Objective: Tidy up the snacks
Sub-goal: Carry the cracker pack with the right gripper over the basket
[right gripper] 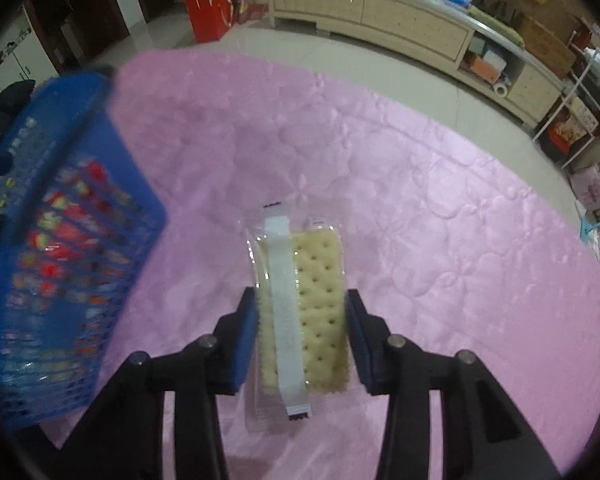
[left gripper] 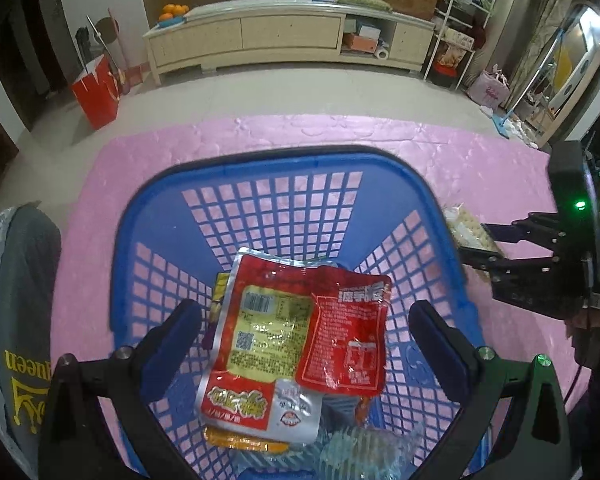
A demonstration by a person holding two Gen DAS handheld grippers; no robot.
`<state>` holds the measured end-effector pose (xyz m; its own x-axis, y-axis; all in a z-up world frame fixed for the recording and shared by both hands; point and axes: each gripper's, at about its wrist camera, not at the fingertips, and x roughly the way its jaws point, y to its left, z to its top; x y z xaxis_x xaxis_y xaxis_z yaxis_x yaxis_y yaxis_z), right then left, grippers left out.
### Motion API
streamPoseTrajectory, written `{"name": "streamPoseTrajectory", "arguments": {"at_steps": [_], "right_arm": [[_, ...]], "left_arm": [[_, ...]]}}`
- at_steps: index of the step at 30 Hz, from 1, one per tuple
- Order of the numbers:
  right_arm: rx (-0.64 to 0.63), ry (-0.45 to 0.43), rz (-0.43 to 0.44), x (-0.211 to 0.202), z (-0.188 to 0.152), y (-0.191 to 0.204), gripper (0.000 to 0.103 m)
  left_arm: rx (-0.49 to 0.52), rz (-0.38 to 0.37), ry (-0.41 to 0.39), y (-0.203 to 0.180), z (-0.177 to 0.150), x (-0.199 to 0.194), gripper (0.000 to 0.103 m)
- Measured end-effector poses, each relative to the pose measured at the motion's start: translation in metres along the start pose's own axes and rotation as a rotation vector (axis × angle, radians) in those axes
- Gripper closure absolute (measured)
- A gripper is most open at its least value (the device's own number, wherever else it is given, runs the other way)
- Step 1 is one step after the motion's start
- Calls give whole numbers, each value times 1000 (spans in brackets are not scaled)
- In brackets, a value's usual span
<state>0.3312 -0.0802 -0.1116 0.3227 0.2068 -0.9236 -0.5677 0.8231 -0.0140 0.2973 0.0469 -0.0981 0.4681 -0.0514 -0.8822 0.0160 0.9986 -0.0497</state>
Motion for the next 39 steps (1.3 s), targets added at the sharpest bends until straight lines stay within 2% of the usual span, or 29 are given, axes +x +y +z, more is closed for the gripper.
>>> {"name": "streamPoseTrajectory", "arguments": {"at_steps": [7,17,27,39], "right_arm": [[-38,-111,6,-70,-9,40,56],[-83,-181,22,-128,-7,79,56],[-118,-183,47,-134,4,121,56],[-158,-102,78,-98,18,164,56]], "left_arm": [[3,-20,-48,-6,-19,-34,1],[13,-22,-128,2,-42,-88,1],[-15,-24,-171,37,-61,-116,1],[-40,6,-155,71,-77,-105,1]]}}
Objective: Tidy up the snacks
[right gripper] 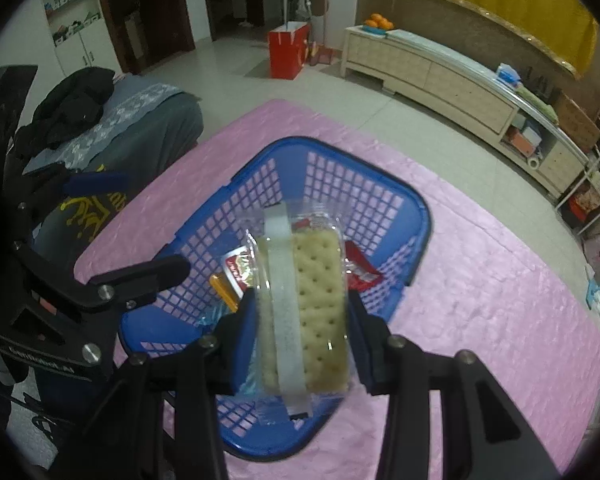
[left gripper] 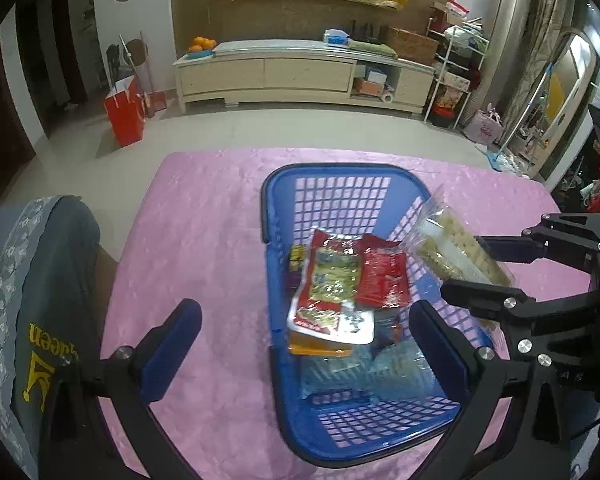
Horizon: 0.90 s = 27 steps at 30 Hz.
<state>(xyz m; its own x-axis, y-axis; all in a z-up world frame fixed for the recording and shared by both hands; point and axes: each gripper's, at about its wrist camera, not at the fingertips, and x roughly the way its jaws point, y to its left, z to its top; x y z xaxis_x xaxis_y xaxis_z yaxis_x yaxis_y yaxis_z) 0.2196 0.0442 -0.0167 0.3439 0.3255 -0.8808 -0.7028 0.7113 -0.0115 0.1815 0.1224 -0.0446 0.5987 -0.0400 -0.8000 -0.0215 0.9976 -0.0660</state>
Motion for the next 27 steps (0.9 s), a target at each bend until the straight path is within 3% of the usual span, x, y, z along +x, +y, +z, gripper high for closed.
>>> {"name": "streamPoseTrajectory", "arguments": {"at_steps": [13,18,21,23,27], "right_arm": [[-10,99,54,49,1,28,56],[-13,98,58,60,0,32,55],[8,103,70,61,-3,26,45],[21,95,74,57,-5,24,24],[29,20,50,34,-15,14,19]], "left_arm": [[-54,38,15,38,-16,4,1],[-61,37,18,39,-21,4,1],[-57,44,16,38,-23,3,1],[-60,39,14,38,-24,1,1],[-65,28,-16,33,-24,-5,1]]}}
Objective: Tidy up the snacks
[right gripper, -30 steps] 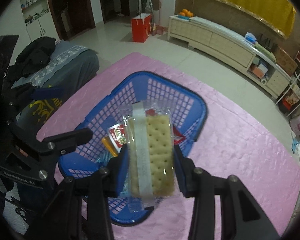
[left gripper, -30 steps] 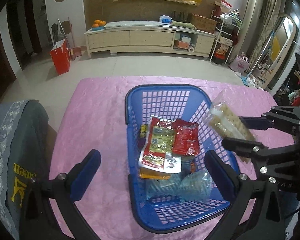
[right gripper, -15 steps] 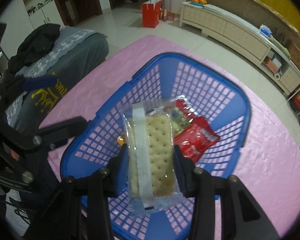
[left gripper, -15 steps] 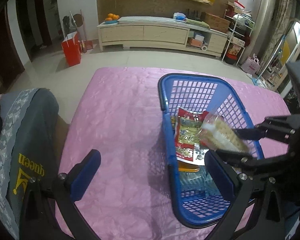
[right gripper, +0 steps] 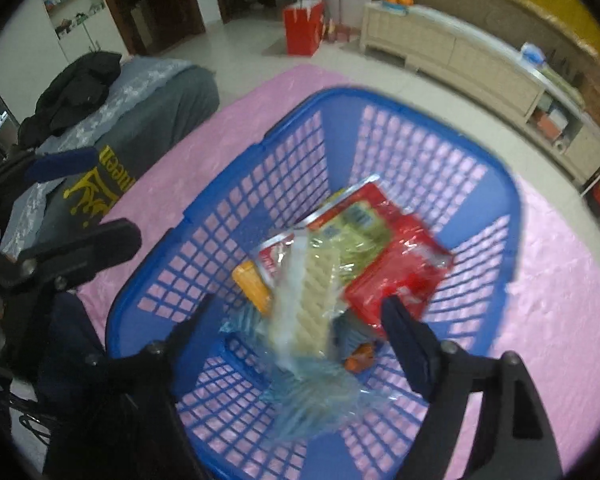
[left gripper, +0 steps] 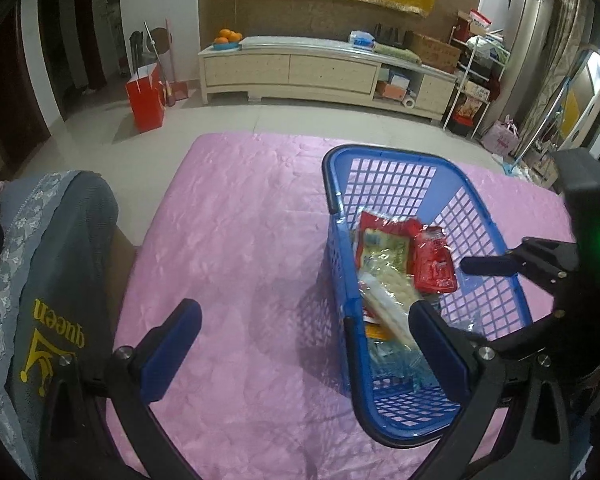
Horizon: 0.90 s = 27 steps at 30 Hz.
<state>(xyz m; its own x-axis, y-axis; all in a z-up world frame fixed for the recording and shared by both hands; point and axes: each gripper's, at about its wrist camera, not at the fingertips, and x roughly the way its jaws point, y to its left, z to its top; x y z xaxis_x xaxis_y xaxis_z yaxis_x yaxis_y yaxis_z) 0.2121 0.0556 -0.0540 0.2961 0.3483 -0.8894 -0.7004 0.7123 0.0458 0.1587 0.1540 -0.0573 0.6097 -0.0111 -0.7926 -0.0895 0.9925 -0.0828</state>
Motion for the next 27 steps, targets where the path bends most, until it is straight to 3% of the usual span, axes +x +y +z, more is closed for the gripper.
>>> {"name": "streamPoseTrajectory", "arguments": {"at_steps": [4,14,19,24,27], "right_arm": [[56,-68,-1,-31,-17,-16,19],[182,-306,-165,-120,-89,-41,19],[187,-411,-258,-158,-112,-39,19],[197,-491,-299,-194,-134,-31,18],[203,-531,-330,-212,-148,-22,5]], "left_arm": [[8,-12,-45,-10,-5,-10,1],[35,3,-268,-63,-41,-61,1],[60,15,-349,-92,-56,-86,1],[73,-5,-415,-115,-70,-116,1],[87,0,-447,-127,-78,-133,1]]}}
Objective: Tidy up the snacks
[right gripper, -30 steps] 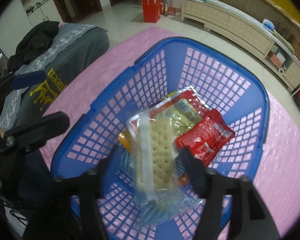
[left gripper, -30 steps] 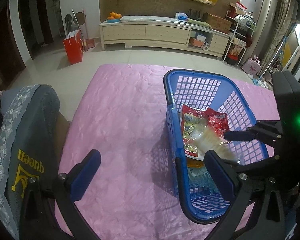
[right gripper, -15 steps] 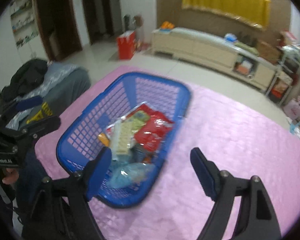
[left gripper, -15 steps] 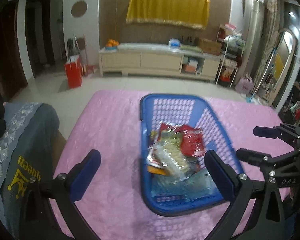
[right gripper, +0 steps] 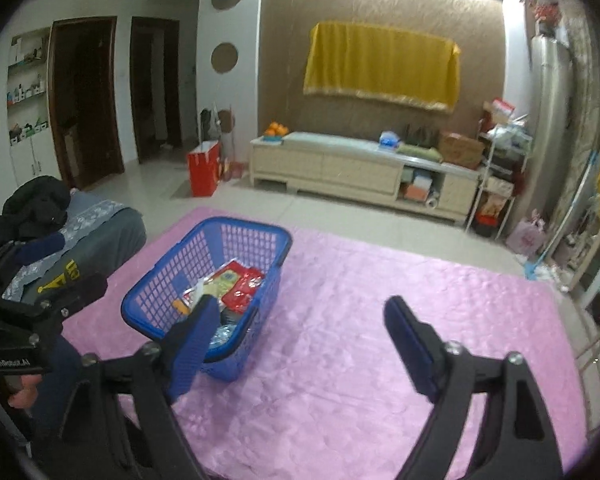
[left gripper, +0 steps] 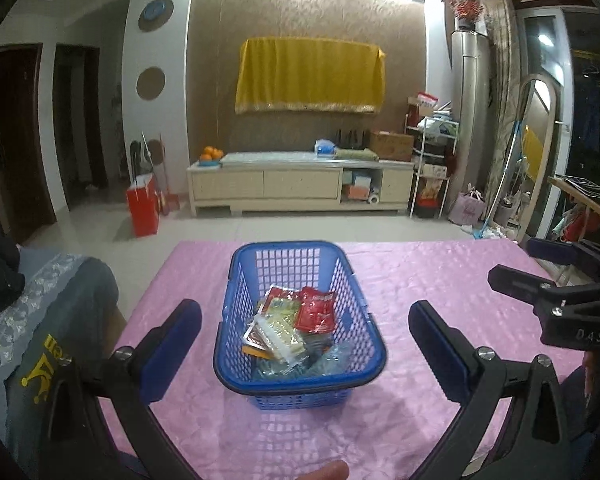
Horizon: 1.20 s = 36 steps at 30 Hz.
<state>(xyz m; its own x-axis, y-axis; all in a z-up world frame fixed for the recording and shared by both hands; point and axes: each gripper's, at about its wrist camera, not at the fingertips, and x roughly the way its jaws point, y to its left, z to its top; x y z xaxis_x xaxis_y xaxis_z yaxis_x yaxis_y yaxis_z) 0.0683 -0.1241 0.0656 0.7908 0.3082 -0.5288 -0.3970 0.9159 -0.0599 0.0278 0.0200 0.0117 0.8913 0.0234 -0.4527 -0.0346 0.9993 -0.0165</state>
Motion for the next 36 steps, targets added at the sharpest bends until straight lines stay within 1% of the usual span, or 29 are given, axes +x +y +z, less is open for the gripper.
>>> {"name": "streamPoseTrajectory", "arguments": {"at_steps": [1,5,8,9,12,16,20,26,36], "right_arm": [[3,-14,-4,-6,-2,1,0],[17,-66,-32,-35,-10,2,0],[23,-97,-37,-51,-13,6,0],[26,-100,-38,-55,-14,8,0],[31,-117,-45,-65,-16,12,0],[21,-119,-55,-71,-19,18,0],[33,-119,-42,-75,-23,20,0],[32,-123,-49,-80,-28,22,0],[47,-129,-55,-89,-34,21,0]], "left_arm": [[1,-2,-8,-3,0,-6,1],[29,3,-44,-18,-1,-31,1],[30,-17,-58,-23,-2,-46,1],[29,-26,-62,-25,-2,-51,1],[38,-8,-75,-27,-4,-60,1],[42,-7,-85,-30,-9,-72,1],[42,-7,-92,-30,-11,-76,1],[40,-4,-92,-31,-18,-81,1],[44,-10,-88,-35,-20,-85,1]]}}
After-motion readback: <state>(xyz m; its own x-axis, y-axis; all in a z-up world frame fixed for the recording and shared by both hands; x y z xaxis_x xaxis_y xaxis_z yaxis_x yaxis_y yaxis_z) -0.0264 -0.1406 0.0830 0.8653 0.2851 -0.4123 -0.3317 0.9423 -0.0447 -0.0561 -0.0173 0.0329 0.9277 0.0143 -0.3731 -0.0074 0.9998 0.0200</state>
